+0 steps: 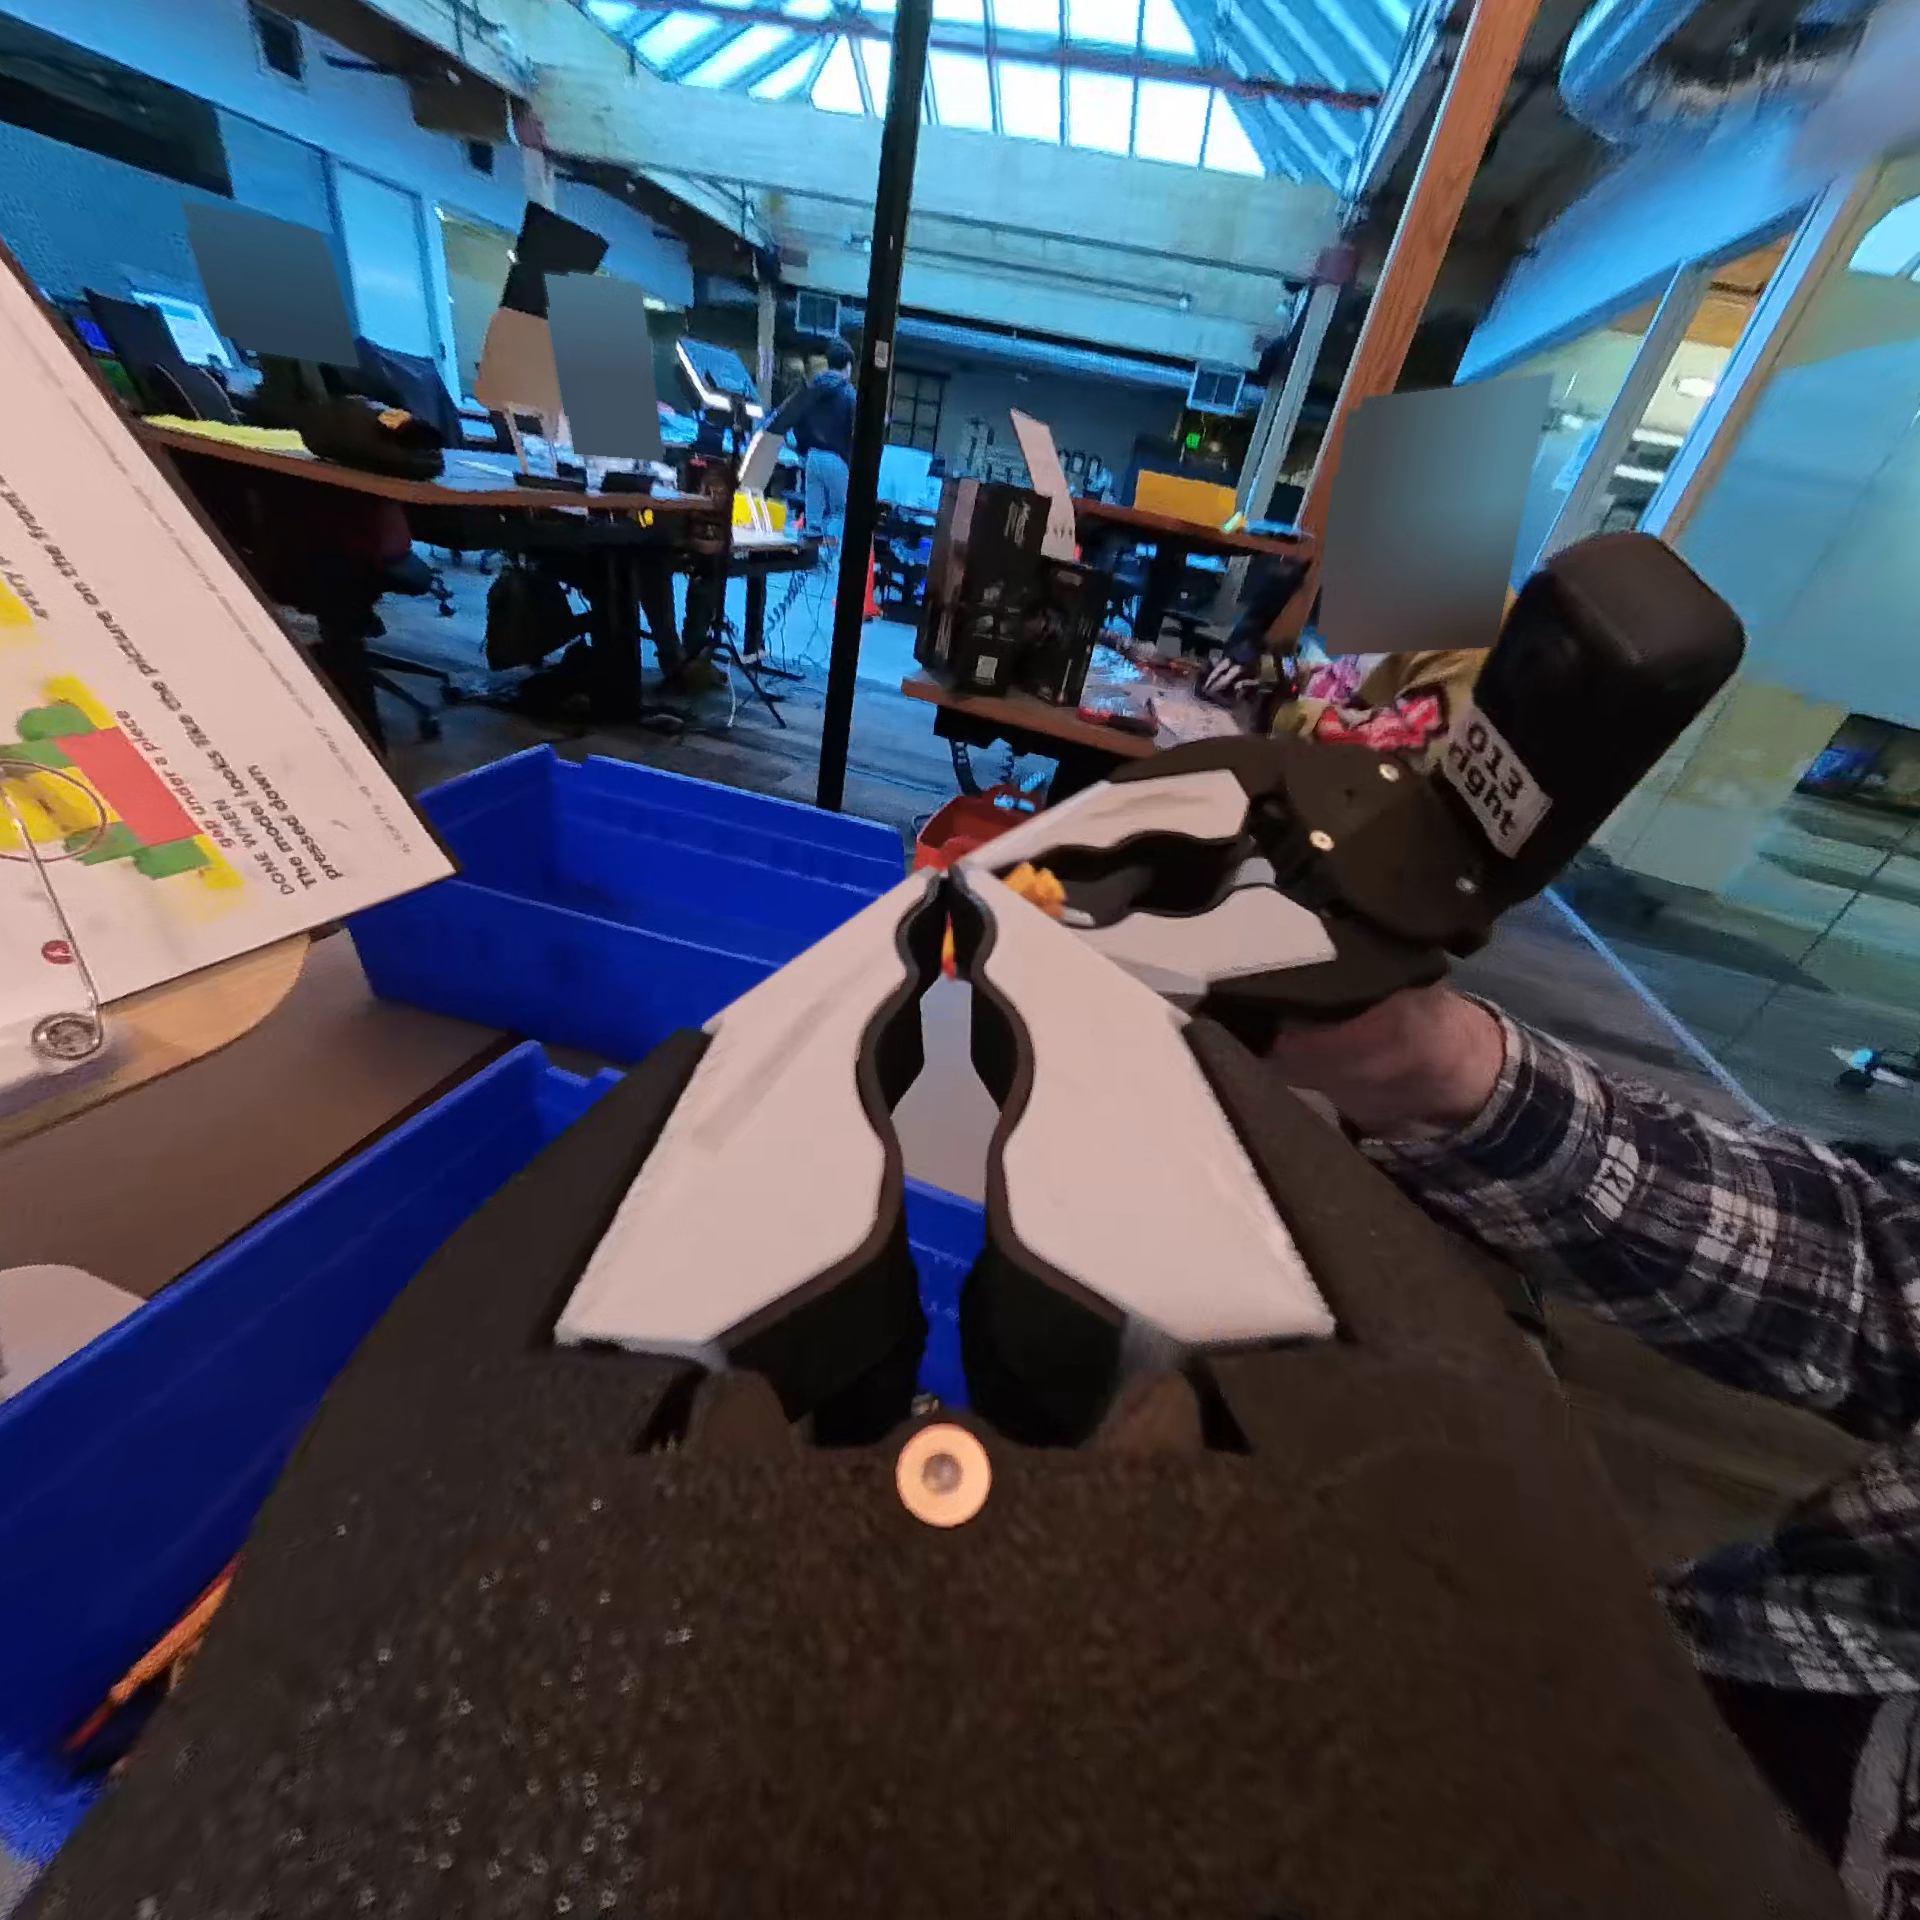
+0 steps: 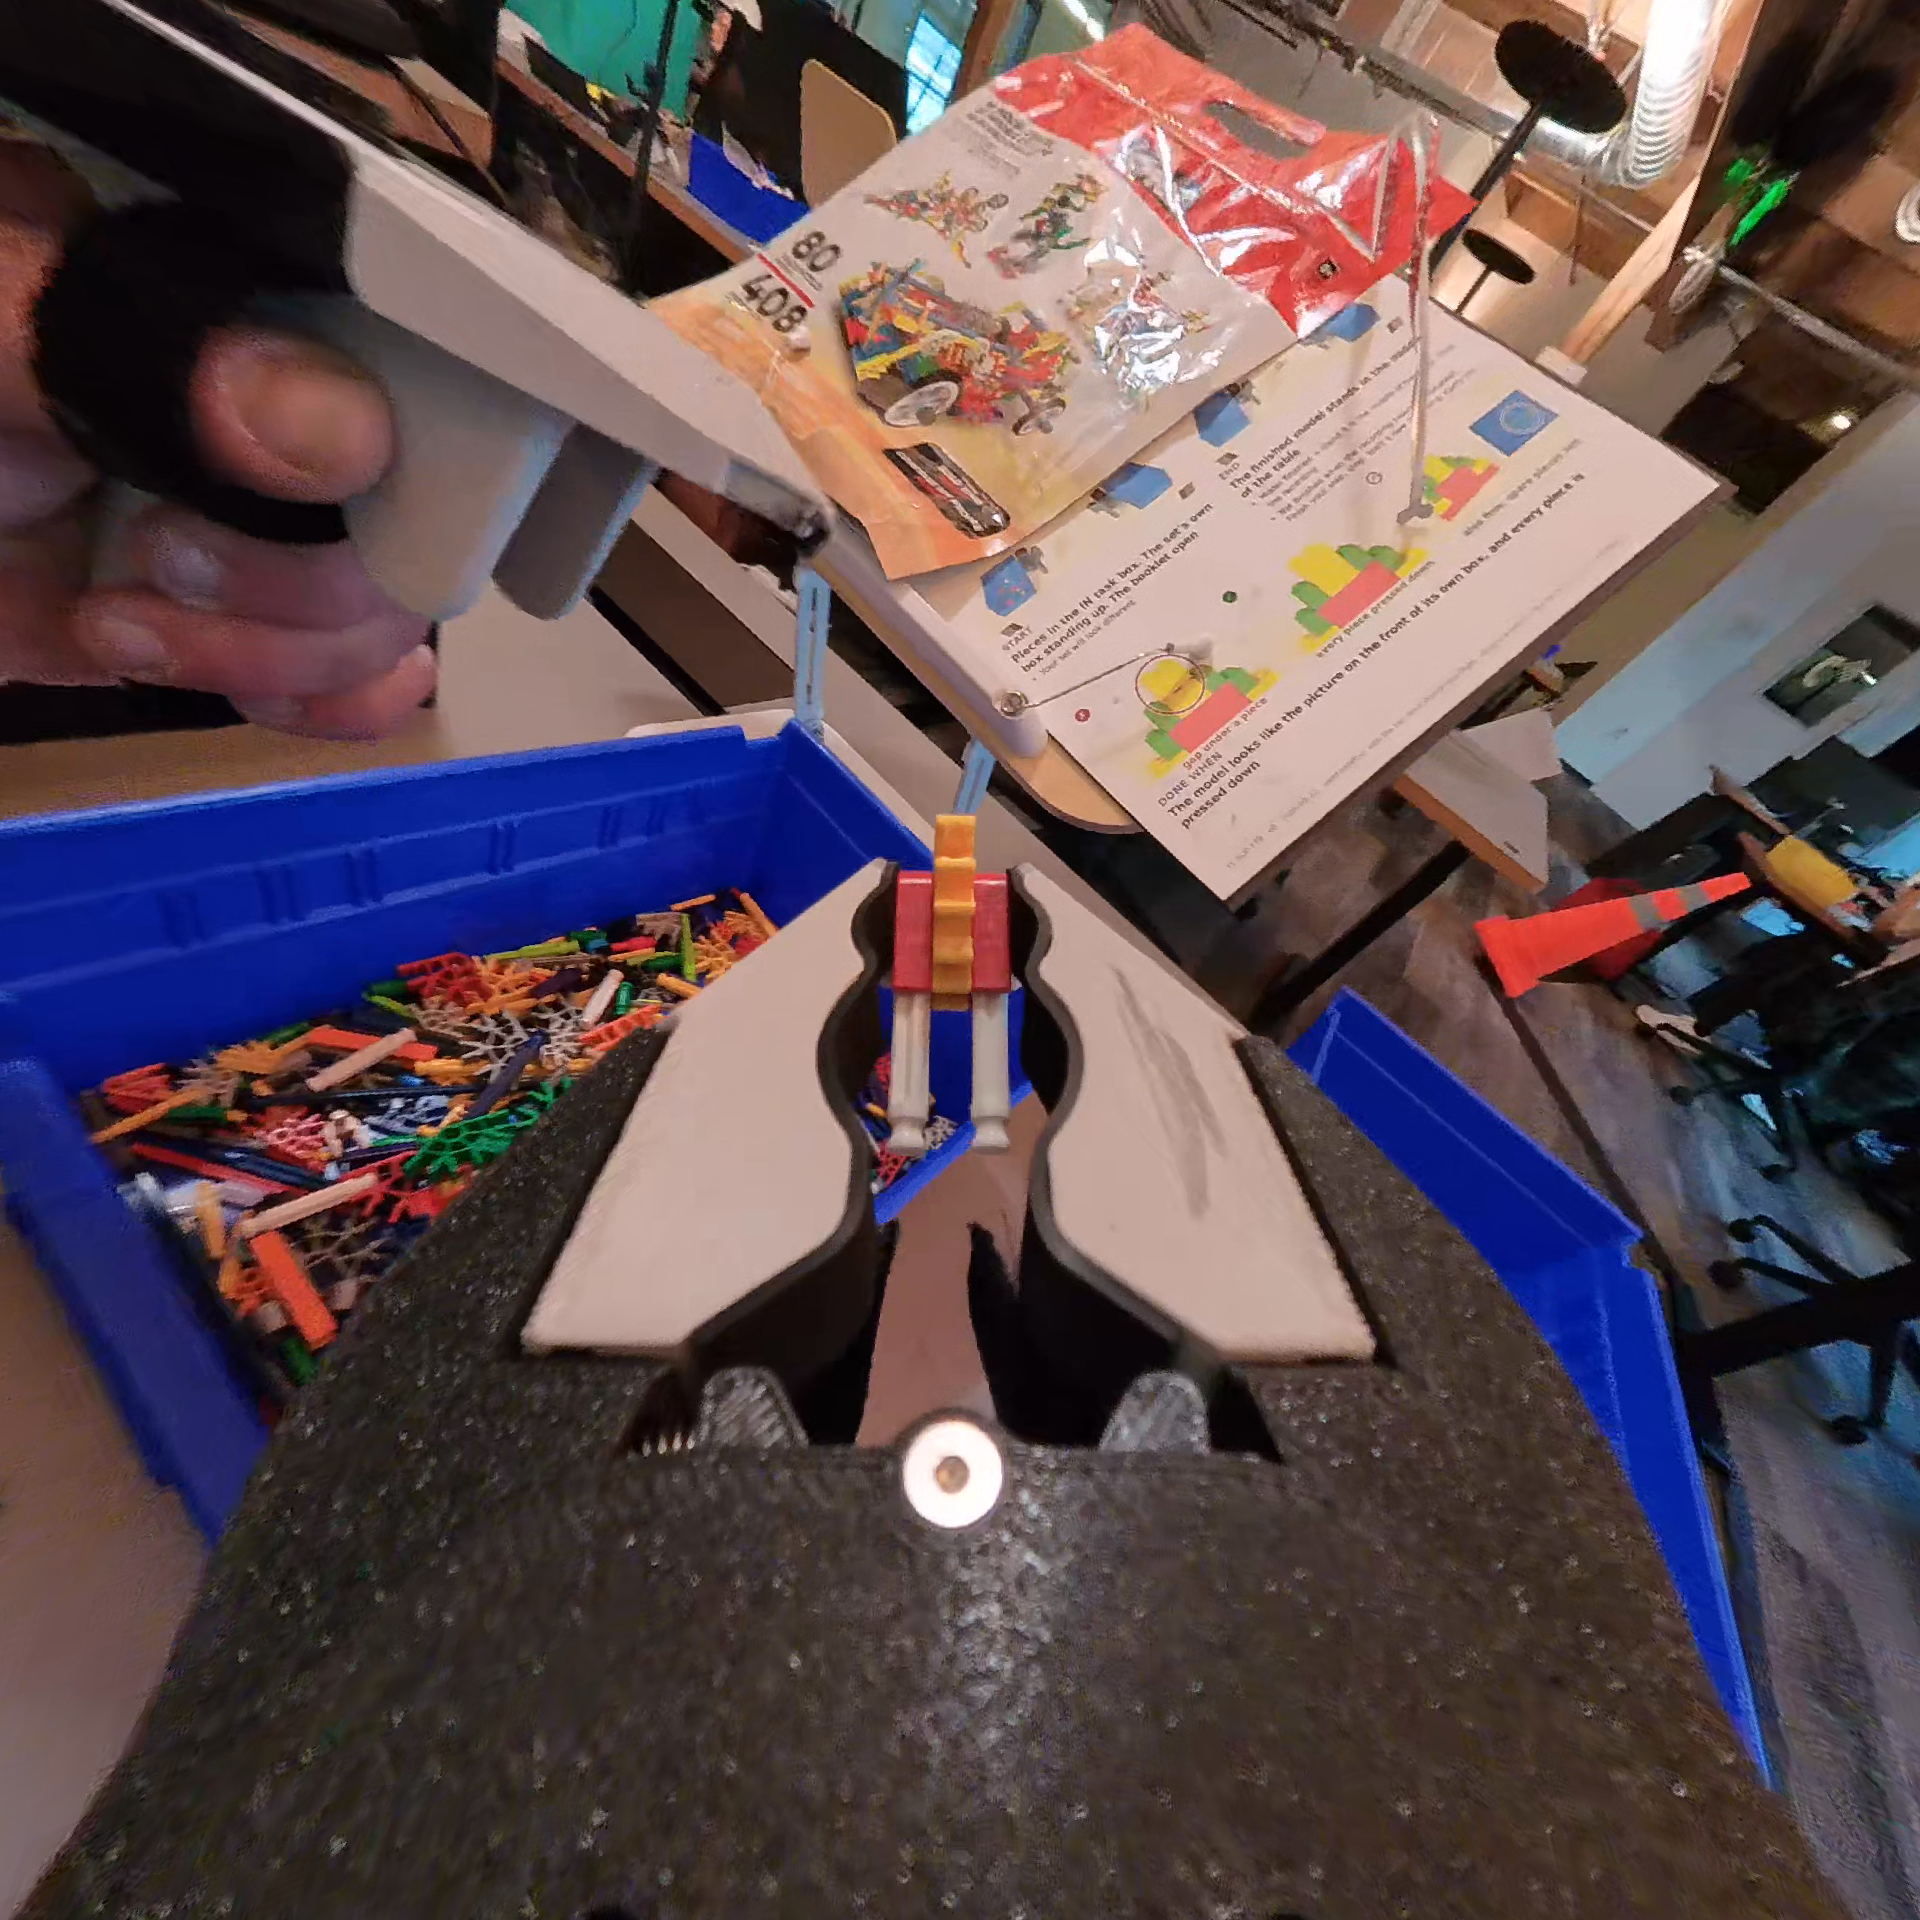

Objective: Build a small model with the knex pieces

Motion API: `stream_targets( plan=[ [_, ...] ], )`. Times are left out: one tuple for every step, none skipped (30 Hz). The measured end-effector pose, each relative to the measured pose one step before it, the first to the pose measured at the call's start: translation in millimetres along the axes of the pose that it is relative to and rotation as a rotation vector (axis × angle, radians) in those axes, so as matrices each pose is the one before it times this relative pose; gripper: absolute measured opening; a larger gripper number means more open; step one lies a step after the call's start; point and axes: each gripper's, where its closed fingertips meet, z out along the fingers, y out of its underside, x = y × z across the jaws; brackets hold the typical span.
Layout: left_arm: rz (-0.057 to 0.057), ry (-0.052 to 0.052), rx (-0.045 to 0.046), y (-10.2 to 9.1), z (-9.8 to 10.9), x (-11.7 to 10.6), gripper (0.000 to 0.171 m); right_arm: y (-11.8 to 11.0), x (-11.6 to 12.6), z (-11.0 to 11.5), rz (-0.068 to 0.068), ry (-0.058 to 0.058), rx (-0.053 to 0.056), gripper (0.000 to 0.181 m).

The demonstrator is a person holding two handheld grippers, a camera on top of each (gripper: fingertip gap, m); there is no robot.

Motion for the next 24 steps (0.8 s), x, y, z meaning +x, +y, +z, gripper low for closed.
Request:
stream_targets(
  plan=[
    [0.0001,-0.0066,0.0136,-2.42,-0.02,0.92,0.0,-3.56,-2.74,-6.3,-0.0011,-0.0137,0.008,0.019],
    [0.0091,-0.0132,-0.00752,0.45,1.05,-0.63,0.0,-3.63,-2.7,-7.11,-0.0023,-0.0092,0.0098,0.019],
    [0.0084,-0.0157,-0.0162,1.74,1.44,-0.55,0.0,-3.53,-2.24,-7.75,0.0077,-0.0083,0.0093,0.019],
    [0.0108,-0.0034,-0.00989,0.99,1.5,2.21,0.0,-3.48,-2.11,-8.32,0.0171,-0.0097,0.0124,0.02],
    [0.0125,0.0047,-0.00514,-0.19,1.45,3.53,0.001,-3.98,-1.36,-8.77,0.0205,-0.008,0.0165,0.02],
    [0.0083,-0.0001,-0.0076,0.13,1.46,2.65,0.002,-4.31,-0.46,-9.35,0.0216,-0.0026,0.0196,0.02],
    [0.0094,0.0017,-0.00631,0.29,1.62,3.41,0.002,-4.17,-0.2,-9.52,0.0215,0.0005,0.0174,0.02],
    [0.0148,0.0035,-0.01337,1.31,1.65,3.93,0.003,-4.06,-0.93,-9.66,0.0173,0.0025,0.0179,0.02],
    [0.0167,-0.0087,-0.01881,2.08,1.87,1.59,0.006,-3.8,-1.98,-9.41,0.015,0.0053,0.0203,0.02],
    [0.0139,-0.0145,-0.01641,1.67,1.86,0.46,0.009,-2.89,-4.19,-8.34,0.0165,0.0015,0.0174,0.02],
    [0.014,-0.0002,-0.0075,0.6,1.45,2.4,0.012,-1.71,-6.82,-7.15,0.0129,-0.0047,0.0148,0.02],
    [0.0089,0.0084,-0.00595,0.32,1.69,3.93,0.015,-0.46,-8.35,-5.93,0.0057,-0.0027,0.0118,0.02],
    [0.0038,0.002,-0.01402,2.09,2.07,2.47,0.019,0.75,-9.61,-4.86,0.0023,-0.0035,0.0078,0.02],
    [0.007,-0.0027,-0.01408,2.71,2.37,1.34,0.021,2.13,-11.43,-3.49,0.0016,-0.0141,0.001,0.02],
    [0.0083,-0.0004,-0.00762,2.09,2.31,1.34,0.024,4.0,-11.14,-2.34,-0.0051,-0.0142,-0.0092,0.02],
    [0.0032,0.0019,-0.00659,2.63,2.3,2.27,0.027,5.36,-8.06,-1.87,-0.016,0.0013,-0.0154,0.02],
    [-0.0018,-0.0009,-0.01179,3.82,2.85,1.79,0.03,5.81,-5.94,-1.92,-0.0181,0.0093,-0.0152,0.02],
    [-0.0008,0.0009,-0.01495,4.72,3.3,1.36,0.031,5.46,-6.16,-2.33,-0.0097,0.0012,-0.013,0.02],
    [0.0017,0.0018,-0.01336,5.03,1.83,0.6,0.033,4.42,-6.32,-3.22,-0.0015,-0.0051,-0.0076,0.02],
    [0.005,0.003,-0.0128,4.95,2.81,2.36,0.036,2.77,-4.92,-4.42,0.0024,-0.0014,0.001,0.02],
    [0.005,0.0058,-0.01757,5.6,2.85,2.59,0.037,1.57,-3.43,-5.55,0.0046,0.0031,0.0072,0.02],
    [0.0045,0.0026,-0.01784,5.12,3.1,2.7,0.038,1.18,-2.11,-6.13,0.0088,0.0032,0.0074,0.02],
    [0.0116,-0.0017,-0.01434,3.53,2.56,3.47,0.04,1.92,-1.2,-5.78,0.0142,0.0014,0.003,0.02],
    [0.0164,0.0004,-0.01857,3.86,2.07,5.08,0.042,2.4,-0.58,-5.33,0.0159,0.0009,0.001,0.02]
  ],
)
